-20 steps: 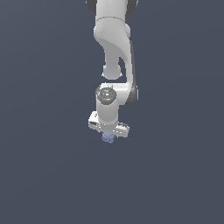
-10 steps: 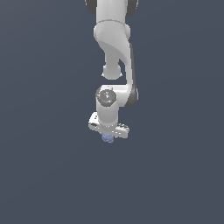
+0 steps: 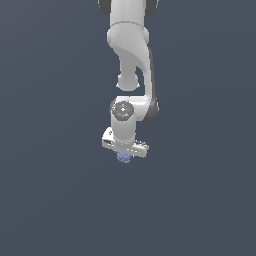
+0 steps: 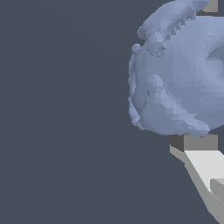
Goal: Pick up the object and move it to a goal position.
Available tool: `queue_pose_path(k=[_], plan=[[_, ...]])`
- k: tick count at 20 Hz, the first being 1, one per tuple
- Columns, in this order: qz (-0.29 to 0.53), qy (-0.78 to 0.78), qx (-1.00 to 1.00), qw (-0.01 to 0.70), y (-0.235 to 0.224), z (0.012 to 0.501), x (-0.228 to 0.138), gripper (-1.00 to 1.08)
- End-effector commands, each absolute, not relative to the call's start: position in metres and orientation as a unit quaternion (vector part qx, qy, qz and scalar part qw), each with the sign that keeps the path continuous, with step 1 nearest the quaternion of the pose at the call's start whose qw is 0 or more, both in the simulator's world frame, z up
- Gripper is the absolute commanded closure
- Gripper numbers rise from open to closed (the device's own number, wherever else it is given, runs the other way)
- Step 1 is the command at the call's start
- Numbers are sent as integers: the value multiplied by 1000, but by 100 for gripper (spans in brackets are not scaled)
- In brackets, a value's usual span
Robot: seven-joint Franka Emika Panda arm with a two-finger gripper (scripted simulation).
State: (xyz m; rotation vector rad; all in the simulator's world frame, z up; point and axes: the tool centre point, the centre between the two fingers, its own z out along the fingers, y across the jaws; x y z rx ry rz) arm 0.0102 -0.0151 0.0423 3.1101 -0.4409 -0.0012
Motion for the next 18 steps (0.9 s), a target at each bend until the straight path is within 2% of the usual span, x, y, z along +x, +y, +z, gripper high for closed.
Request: queue_pose_path(k=[1,18], plan=[[0,-140,990,0,-10,47,8,108],[0,-140,990,0,67,109,-34,108]])
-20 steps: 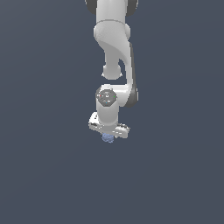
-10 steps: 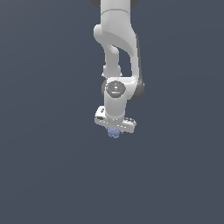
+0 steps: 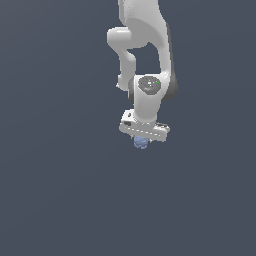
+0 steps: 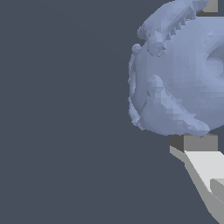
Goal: Pick up the object and move it to a goal position.
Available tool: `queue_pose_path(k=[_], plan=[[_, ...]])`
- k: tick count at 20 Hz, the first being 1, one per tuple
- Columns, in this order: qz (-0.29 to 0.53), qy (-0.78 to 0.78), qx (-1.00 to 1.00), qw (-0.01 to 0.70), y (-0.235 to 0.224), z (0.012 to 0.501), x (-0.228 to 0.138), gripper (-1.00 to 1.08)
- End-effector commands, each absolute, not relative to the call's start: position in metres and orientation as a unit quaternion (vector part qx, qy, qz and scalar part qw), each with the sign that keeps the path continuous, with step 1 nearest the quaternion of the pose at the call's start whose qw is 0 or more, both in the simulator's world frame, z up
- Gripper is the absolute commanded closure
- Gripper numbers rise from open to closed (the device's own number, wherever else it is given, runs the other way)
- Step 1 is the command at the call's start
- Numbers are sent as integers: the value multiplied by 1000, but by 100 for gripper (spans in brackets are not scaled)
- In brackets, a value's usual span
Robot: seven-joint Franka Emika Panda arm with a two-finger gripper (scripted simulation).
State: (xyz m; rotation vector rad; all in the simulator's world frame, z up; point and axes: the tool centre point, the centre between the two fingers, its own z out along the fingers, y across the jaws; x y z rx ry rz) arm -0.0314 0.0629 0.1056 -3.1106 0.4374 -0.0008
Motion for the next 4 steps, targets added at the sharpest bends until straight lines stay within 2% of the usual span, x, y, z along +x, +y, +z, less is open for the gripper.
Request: queue_pose_path(k=[1,4], plan=[[0,140,-990,0,69,111,-35,108],[0,140,-990,0,72,113,-36,108]])
